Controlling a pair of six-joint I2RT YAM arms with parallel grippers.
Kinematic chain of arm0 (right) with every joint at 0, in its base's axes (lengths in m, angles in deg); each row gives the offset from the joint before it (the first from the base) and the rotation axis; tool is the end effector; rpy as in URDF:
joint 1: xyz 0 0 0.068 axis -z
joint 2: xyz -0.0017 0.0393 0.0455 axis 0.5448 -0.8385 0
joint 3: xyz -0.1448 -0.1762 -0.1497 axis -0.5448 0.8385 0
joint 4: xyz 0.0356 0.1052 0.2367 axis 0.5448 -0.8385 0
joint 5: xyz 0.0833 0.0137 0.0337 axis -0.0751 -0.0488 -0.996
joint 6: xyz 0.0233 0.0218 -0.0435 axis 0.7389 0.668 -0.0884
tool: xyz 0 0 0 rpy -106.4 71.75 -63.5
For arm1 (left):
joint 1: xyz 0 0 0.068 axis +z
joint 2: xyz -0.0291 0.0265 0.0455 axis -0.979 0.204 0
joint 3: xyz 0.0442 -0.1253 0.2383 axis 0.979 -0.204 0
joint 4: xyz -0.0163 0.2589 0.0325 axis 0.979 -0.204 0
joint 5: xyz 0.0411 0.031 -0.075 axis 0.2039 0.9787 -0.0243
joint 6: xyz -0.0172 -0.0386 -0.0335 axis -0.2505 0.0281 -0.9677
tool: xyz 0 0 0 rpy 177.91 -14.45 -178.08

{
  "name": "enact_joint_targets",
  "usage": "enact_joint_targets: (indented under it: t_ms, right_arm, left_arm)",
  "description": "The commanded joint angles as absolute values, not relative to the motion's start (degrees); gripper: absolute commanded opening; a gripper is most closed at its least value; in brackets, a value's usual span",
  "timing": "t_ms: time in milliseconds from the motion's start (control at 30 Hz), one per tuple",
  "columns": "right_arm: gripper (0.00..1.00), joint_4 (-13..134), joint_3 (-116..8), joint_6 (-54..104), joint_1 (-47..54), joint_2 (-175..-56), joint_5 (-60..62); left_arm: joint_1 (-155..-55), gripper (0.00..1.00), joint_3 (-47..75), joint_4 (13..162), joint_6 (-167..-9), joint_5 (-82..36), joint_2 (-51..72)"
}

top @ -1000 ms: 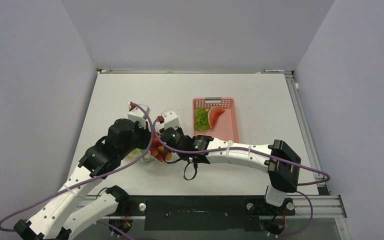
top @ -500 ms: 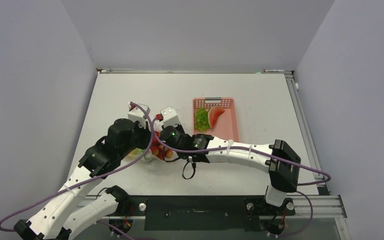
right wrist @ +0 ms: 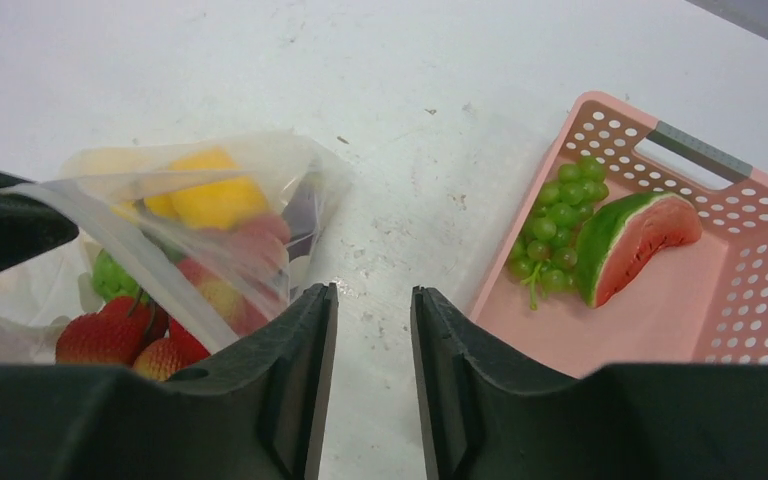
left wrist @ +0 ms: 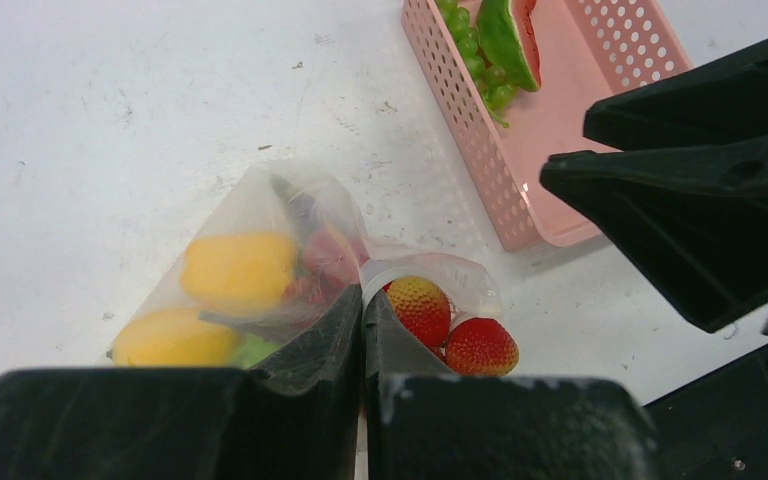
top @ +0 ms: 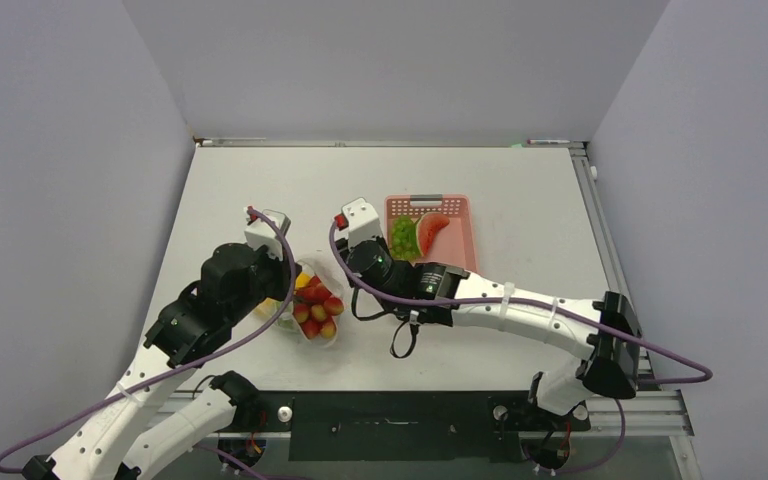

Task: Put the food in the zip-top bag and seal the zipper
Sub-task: Place the fake fruit in the zipper food storage bag.

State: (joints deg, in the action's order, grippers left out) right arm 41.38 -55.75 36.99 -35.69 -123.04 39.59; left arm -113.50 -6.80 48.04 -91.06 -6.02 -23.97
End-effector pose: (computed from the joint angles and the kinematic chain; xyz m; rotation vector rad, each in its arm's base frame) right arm 0.1458 0.3239 0.3344 -0.5755 1.9714 0.3915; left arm 0.1229 -0.0805 0.3418 0.2723 2.0273 -0.3991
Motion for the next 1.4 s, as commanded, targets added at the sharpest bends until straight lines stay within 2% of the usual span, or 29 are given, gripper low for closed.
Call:
enact_joint_targets:
  t_ms: [0, 500, 667, 1367]
  right_arm:
    - [0.37, 41.2, -51.6, 40.7, -35.7, -117.5, 35.5]
    - [0.43, 50.7, -33.9, 54.5, -36.0, -108.4, 17.3]
    - [0.48, 55.8, -31.0, 58.0, -36.2, -109.6, 13.2]
    - [0.5, 66.9, -28.7, 66.1, -39.1, -119.5, 9.5]
  left_arm:
    - [-113.1, 0.0, -5.9, 53.0, -91.9, -6.7, -24.4]
    - [-112.4, 0.0, -5.9, 53.0, -92.0, -6.4, -24.5]
    - [-112.2, 0.0, -6.0, 53.2, -92.1, -6.4, -24.7]
    - [-111.1, 0.0, -6.0, 53.2, -92.6, -6.8, -24.3]
